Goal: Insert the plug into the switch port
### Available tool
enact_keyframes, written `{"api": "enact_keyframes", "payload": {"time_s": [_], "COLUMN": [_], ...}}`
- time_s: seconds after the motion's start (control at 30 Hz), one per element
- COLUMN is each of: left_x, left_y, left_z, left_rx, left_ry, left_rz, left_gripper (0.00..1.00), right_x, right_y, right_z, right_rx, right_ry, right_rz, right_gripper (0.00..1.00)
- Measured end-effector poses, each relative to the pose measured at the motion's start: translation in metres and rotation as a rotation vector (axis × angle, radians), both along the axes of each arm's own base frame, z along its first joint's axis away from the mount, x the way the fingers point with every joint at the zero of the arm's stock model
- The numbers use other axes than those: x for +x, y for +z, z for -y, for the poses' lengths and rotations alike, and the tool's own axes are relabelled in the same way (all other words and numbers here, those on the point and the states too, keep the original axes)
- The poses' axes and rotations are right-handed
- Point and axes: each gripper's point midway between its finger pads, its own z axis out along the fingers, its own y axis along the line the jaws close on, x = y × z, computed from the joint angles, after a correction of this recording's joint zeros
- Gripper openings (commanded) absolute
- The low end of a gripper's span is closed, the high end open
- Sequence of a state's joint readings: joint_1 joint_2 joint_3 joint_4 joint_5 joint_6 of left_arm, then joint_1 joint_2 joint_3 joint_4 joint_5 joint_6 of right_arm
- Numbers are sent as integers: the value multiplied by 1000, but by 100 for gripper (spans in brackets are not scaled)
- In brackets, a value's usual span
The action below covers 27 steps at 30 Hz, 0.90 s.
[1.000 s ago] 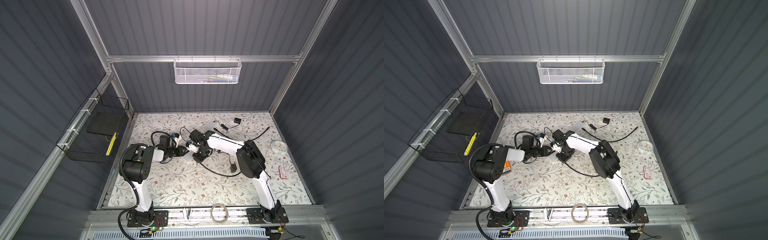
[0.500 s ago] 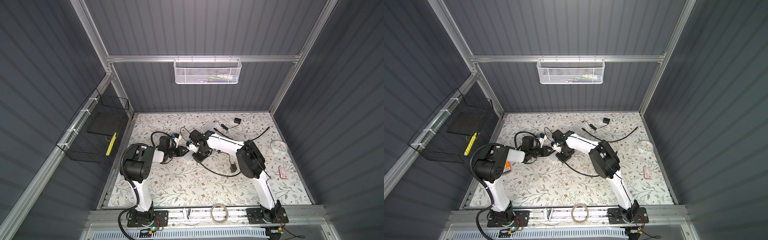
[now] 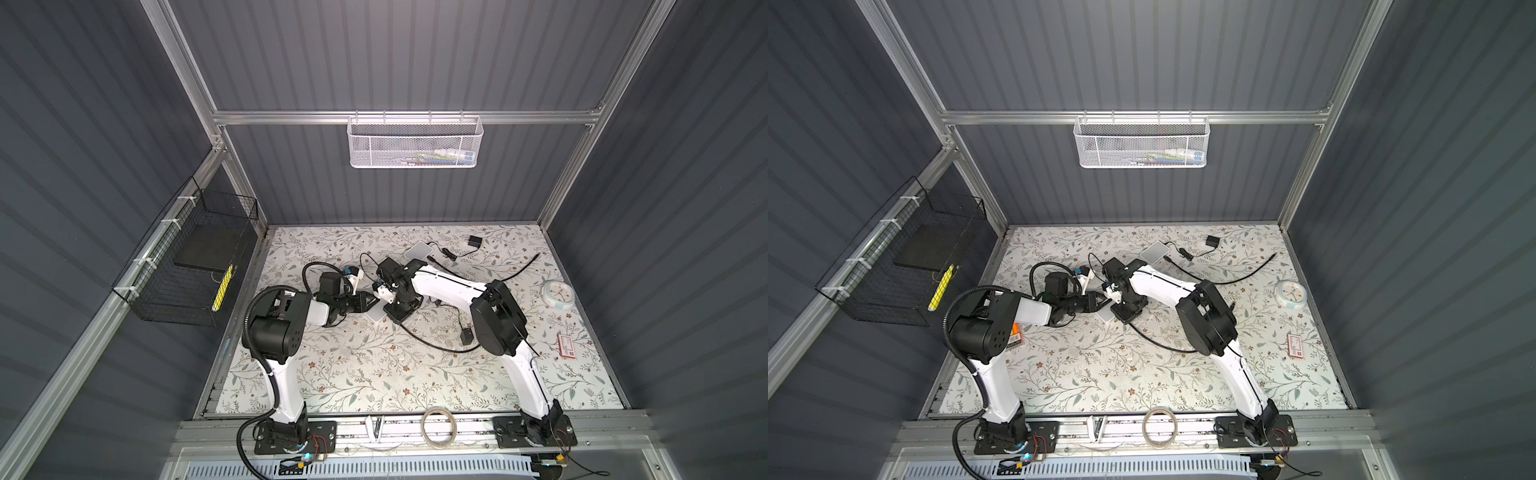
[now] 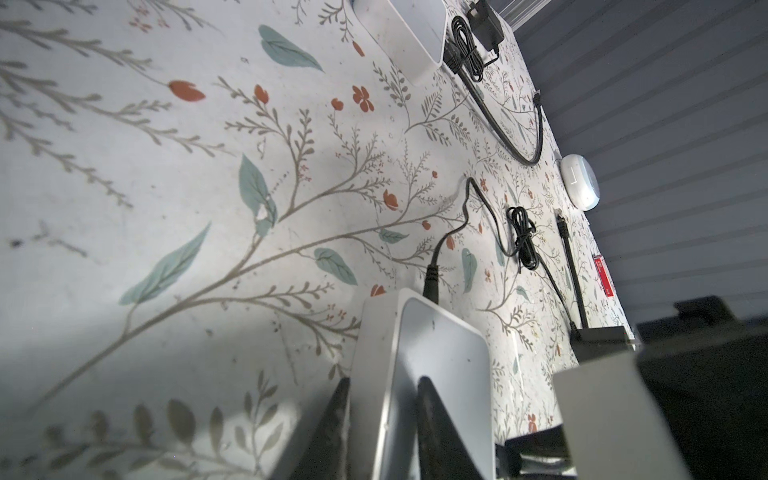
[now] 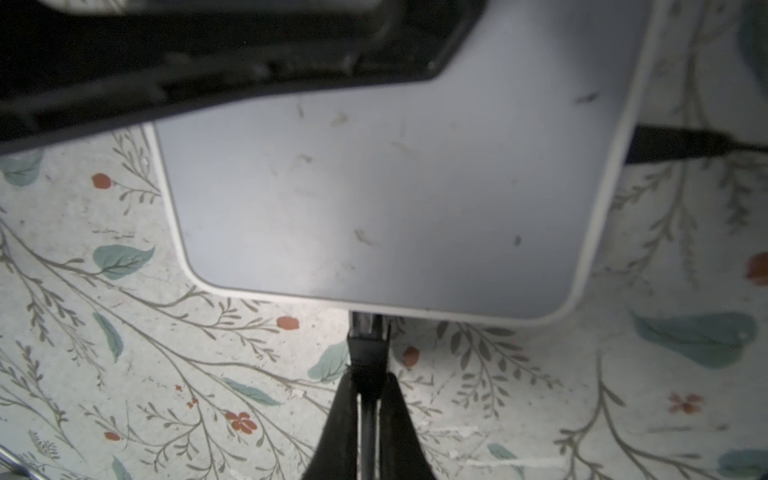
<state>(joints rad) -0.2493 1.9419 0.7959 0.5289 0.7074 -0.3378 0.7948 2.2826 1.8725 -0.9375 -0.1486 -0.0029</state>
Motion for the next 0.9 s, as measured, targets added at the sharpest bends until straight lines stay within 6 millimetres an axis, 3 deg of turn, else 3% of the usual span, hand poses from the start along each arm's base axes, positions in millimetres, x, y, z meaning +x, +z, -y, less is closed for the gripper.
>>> {"api": "enact_keyframes", "payload": {"time_s": [0.9], "left_x": [3], "left_y": [-1], "left_z": [4], "left_rx": [-50], "left_ry": [13], "left_rz": [33], "left_gripper": [25], "right_x": [1], "right_y": [-2], "right_z": [-1], "right_rx": [-47], "right_ry": [-83], "right_rz": [19], "right_gripper": [0]}}
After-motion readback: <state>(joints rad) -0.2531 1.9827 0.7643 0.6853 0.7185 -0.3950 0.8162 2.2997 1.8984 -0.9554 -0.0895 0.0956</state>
